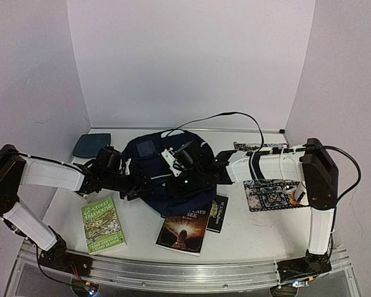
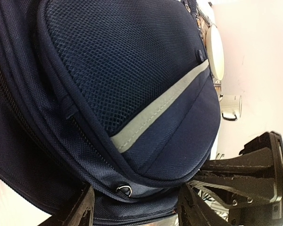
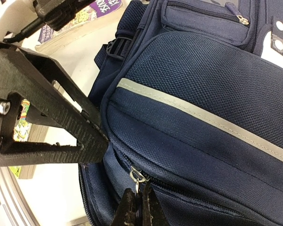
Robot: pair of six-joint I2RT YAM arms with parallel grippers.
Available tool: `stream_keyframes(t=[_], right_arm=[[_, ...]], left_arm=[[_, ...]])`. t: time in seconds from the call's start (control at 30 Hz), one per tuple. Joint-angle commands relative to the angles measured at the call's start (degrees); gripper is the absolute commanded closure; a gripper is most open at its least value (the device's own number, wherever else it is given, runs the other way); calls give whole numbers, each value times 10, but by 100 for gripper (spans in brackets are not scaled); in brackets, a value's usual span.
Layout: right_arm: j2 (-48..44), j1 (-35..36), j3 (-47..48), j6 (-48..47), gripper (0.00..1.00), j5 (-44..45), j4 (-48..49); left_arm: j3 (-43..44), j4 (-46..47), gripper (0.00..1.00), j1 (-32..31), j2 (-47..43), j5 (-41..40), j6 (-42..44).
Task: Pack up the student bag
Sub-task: Hold the second largest pocket of the student bag.
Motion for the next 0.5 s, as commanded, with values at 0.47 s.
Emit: stream_keyframes(t=[0.47], right_arm=[[-6, 8, 32, -25, 100, -1, -11]], left_arm=[[15, 78, 40, 2, -10, -38, -95]])
